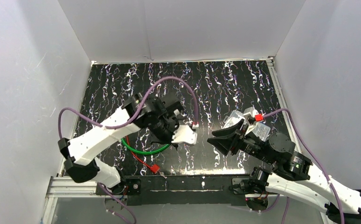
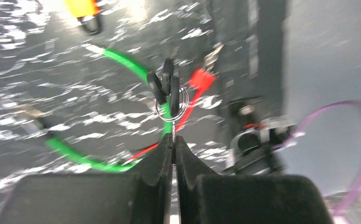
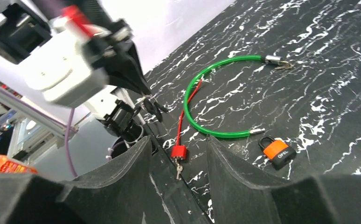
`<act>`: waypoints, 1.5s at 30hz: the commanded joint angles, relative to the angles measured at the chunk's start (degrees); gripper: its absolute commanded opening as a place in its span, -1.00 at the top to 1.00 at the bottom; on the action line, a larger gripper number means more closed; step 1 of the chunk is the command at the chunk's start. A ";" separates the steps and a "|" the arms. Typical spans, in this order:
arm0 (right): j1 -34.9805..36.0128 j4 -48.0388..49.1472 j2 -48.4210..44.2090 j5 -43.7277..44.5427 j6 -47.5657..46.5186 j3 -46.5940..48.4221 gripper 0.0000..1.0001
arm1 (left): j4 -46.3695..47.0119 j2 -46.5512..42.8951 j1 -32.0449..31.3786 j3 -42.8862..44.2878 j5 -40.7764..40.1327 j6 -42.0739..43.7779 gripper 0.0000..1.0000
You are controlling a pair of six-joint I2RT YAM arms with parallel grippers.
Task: Unlock with the key
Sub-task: Pick up the key from the center of the board.
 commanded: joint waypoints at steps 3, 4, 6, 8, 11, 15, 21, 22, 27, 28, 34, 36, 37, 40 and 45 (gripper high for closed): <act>-0.02 0.84 -1.04 8.08 2.79 0.33 -0.05 | 6.61 -14.68 -16.89 -12.99 -36.00 32.26 1.00; -0.02 1.01 -0.15 8.29 3.42 0.74 -0.05 | 7.46 -17.18 -18.56 -17.58 -38.74 38.38 1.00; -0.02 0.65 1.85 8.21 4.34 1.68 -0.04 | 7.12 -21.57 -19.93 -22.94 -40.71 50.29 1.00; -0.10 -0.07 3.67 8.50 5.77 2.26 -0.04 | 4.92 -21.74 -20.03 -23.45 -40.77 53.69 1.00; -0.19 2.89 5.31 7.12 6.48 1.50 -0.05 | 8.06 -20.44 -21.05 -21.93 -40.85 55.38 1.00; -0.58 7.79 9.11 1.49 7.19 2.33 -0.10 | 18.19 -22.68 -24.15 -25.61 -47.58 62.81 1.00; -1.76 14.45 16.24 -5.50 6.86 6.82 -0.18 | 49.70 -34.95 -26.61 -37.53 -44.06 91.89 1.00; -2.39 15.34 17.87 -7.57 7.39 7.60 -0.18 | 52.03 -36.49 -26.59 -38.62 -42.49 94.78 1.00; -5.95 15.81 26.99 -15.38 11.33 11.24 -0.18 | 58.22 -37.91 -27.11 -39.34 -41.35 99.60 1.00; -6.41 16.23 28.21 -16.29 11.83 11.70 -0.18 | 59.12 -37.91 -27.32 -39.68 -41.47 100.01 1.00; -6.70 15.68 33.92 -17.49 12.00 16.39 -0.10 | 59.77 -38.25 -29.58 -41.43 -42.51 99.87 1.00; -6.70 16.05 34.56 -19.90 12.22 17.02 -0.02 | 59.68 -37.61 -29.70 -40.95 -43.40 98.97 1.00; -6.70 16.64 34.36 -21.61 12.46 16.71 0.04 | 59.50 -37.31 -29.73 -40.55 -43.98 98.30 1.00; -6.70 17.89 31.68 -25.32 13.17 14.35 0.15 | 58.20 -37.14 -29.72 -40.40 -45.85 96.50 1.00; -6.70 14.87 23.67 -26.86 11.91 11.21 0.30 | 56.10 -37.31 -29.65 -40.90 -48.42 92.93 1.00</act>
